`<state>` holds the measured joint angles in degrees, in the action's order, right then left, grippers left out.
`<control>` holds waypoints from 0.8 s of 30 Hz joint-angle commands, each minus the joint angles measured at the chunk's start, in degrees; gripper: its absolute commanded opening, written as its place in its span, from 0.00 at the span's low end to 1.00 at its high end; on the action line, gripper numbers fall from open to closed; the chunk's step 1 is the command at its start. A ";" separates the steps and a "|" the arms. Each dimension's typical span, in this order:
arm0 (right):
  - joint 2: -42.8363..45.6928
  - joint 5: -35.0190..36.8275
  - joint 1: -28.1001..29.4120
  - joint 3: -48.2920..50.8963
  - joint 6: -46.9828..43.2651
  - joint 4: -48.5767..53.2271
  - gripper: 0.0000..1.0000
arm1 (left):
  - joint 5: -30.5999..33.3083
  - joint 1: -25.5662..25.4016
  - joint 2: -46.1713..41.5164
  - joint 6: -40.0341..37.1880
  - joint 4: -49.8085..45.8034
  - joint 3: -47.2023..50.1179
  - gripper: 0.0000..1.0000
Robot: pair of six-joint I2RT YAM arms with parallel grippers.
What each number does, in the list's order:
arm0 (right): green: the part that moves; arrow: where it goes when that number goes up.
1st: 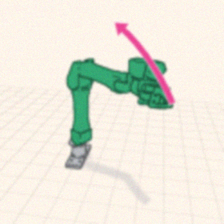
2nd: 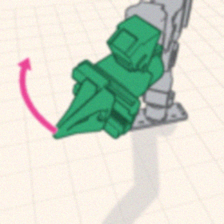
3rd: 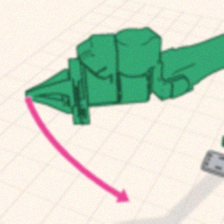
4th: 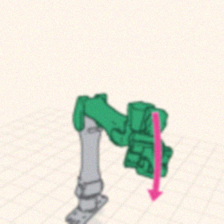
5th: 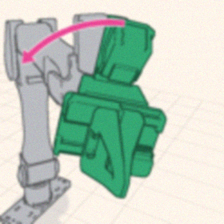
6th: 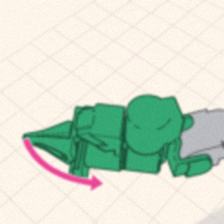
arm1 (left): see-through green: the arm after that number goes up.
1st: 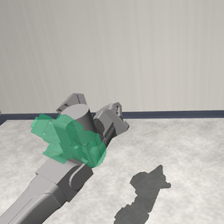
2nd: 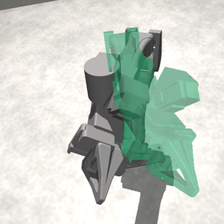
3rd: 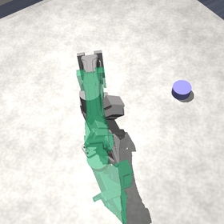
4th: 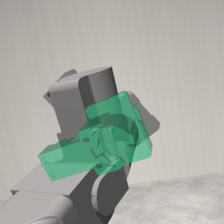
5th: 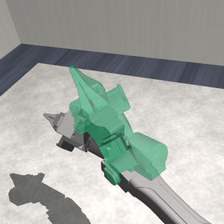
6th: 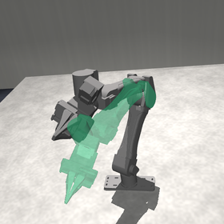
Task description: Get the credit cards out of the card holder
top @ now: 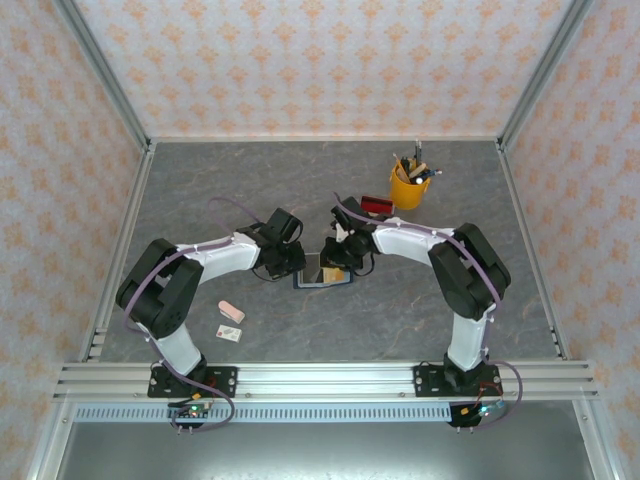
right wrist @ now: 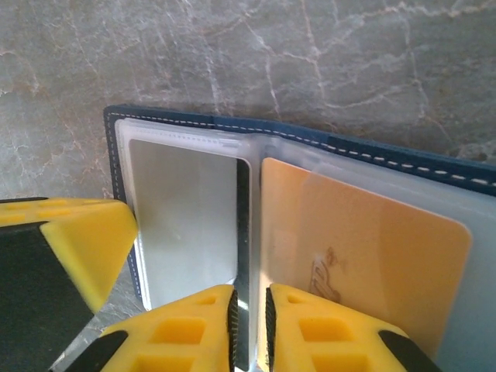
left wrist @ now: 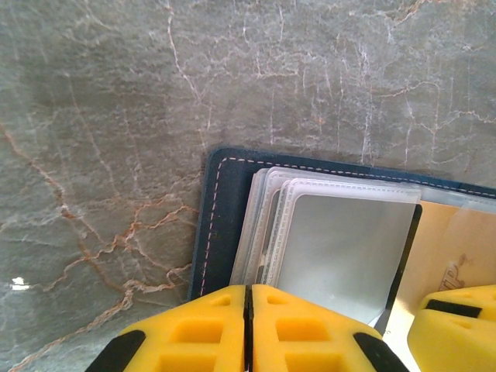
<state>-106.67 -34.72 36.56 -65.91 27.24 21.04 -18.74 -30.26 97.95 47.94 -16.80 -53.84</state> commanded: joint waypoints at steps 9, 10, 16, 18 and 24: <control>-2.65 -5.64 -0.70 1.49 -1.68 -2.73 0.21 | 2.72 0.37 2.52 -0.05 -2.45 1.55 0.10; -2.85 -6.02 -0.70 1.57 -1.74 -2.99 0.21 | 2.66 0.38 2.51 -0.04 -2.41 1.67 0.10; -3.74 -6.90 -0.70 1.66 -1.75 -3.53 0.21 | 2.05 0.33 2.68 0.20 -2.01 1.84 0.10; -3.79 -7.38 -0.70 1.92 -1.83 -4.04 0.21 | 1.95 0.37 2.77 0.22 -1.87 1.90 0.10; -4.02 -8.43 -0.70 2.26 -2.02 -4.68 0.18 | 1.31 0.38 3.03 0.37 -1.40 1.99 0.10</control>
<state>-109.30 -41.80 35.79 -64.79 26.26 17.15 -18.83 -30.22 98.30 47.97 -16.45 -53.84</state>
